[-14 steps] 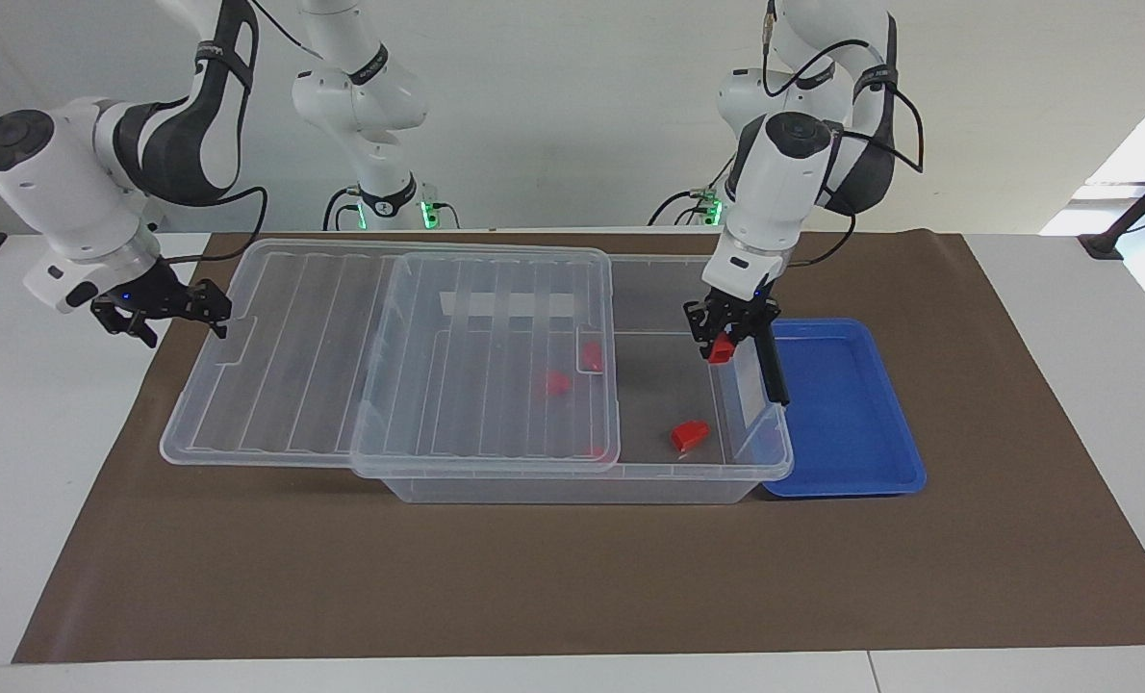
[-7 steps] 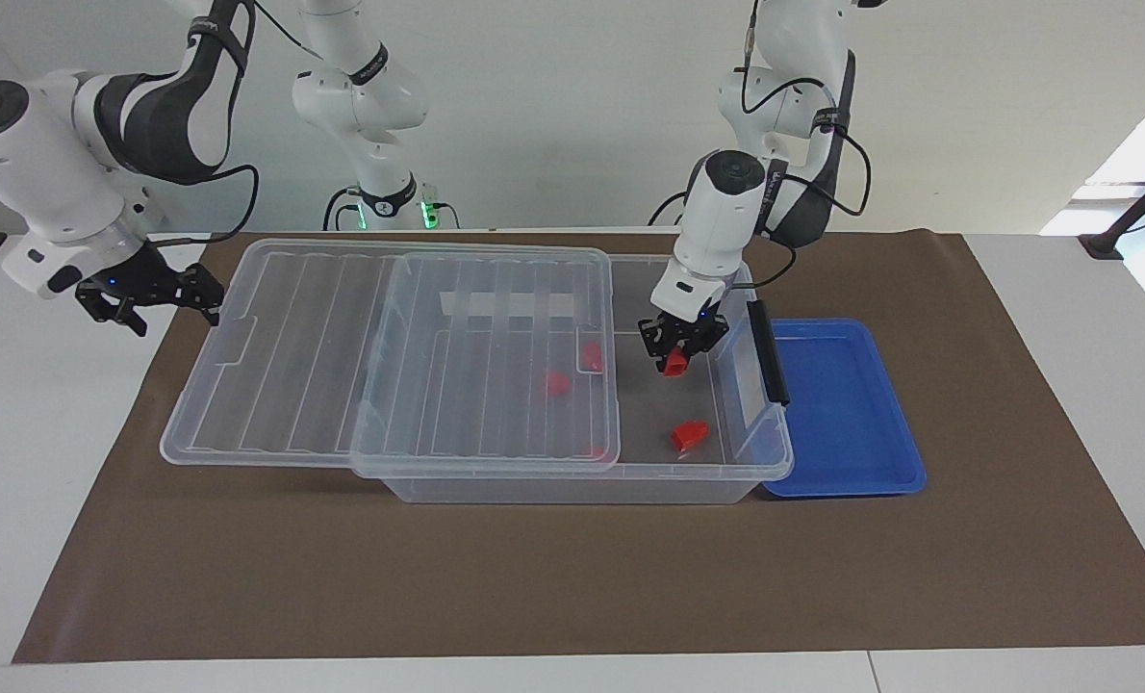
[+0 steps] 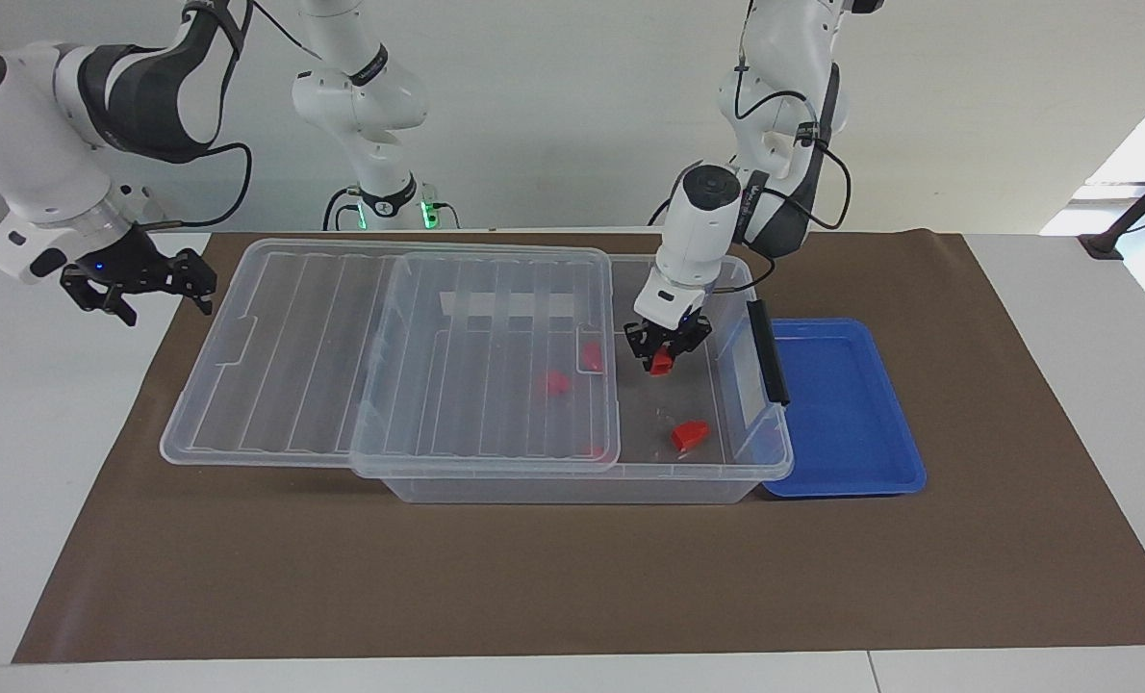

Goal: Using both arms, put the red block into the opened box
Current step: 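Carry the red block into the open box with the left gripper and release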

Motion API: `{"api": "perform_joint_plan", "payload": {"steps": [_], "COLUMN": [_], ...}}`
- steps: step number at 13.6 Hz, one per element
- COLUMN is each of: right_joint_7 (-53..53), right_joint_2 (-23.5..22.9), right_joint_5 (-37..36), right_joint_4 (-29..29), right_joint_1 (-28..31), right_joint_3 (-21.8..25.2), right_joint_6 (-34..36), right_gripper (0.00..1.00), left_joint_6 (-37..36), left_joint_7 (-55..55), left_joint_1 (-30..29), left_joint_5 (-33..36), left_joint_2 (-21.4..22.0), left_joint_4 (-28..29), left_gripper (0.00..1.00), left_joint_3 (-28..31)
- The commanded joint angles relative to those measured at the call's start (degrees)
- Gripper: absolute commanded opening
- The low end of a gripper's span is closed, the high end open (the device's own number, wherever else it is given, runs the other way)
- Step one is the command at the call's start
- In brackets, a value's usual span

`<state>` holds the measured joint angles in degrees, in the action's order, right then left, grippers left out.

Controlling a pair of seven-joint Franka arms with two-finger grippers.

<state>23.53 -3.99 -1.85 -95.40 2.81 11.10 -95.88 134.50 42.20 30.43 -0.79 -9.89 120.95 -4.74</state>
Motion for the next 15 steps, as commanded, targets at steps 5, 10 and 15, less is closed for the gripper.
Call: {"api": "perform_joint_plan", "payload": {"steps": [5,10,15], "right_joint_7": [-12.60,-21.67,-21.77], "right_joint_2": [-1.37,-1.28,-1.11], "right_joint_5": [2.55,2.29,0.88], "right_joint_4": [9.07,9.62,9.10], "right_joint_1": [0.27,0.09,0.18], "right_joint_3": [-6.26,-12.15,-12.69], "right_joint_6": [9.81,11.77,11.07], "right_gripper": [1.00,1.00,1.00], "left_joint_6": [0.76,-0.64,-6.44], "left_joint_7": [3.32,3.24,2.89], "left_joint_1": [0.94,0.42,-0.02], "left_joint_5": [0.53,0.53,0.53], "left_joint_2": [-0.66,0.39,5.74], "left_joint_4": [1.13,0.51,-0.63], "left_gripper": [0.01,1.00,1.00], "left_joint_3": [0.87,0.96,1.04]}}
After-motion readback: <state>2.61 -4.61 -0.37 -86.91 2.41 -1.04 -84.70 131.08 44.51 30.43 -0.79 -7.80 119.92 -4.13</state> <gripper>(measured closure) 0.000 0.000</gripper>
